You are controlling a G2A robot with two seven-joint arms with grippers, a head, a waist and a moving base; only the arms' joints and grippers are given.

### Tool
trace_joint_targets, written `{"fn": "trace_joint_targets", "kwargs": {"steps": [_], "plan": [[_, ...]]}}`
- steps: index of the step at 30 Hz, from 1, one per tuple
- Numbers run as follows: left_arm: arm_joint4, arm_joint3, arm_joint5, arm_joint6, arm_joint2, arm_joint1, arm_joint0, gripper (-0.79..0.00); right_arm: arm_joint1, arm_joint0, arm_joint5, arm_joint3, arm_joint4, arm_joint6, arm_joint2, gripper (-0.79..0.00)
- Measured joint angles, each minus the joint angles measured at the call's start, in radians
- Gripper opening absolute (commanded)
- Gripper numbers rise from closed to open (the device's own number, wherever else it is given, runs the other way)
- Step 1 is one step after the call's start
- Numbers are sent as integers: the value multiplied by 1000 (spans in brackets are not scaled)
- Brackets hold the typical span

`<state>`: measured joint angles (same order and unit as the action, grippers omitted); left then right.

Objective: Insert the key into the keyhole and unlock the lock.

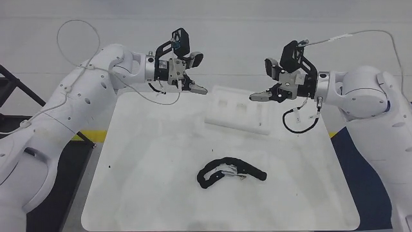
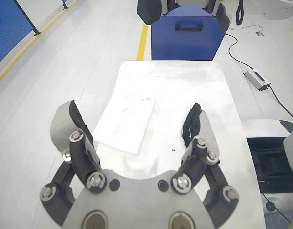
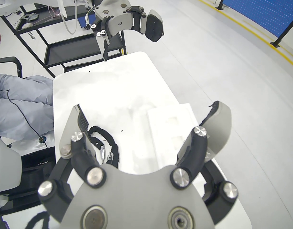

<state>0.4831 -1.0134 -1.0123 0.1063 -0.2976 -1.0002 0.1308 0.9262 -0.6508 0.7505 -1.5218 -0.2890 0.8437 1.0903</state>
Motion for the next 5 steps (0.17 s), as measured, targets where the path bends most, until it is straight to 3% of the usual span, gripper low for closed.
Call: {"fn": "trace_joint_targets", "kwargs": {"steps": [5], "plan": [[0,0,0,0,0,0,0,-1,0,0,0,0,0,0,0,0]]}}
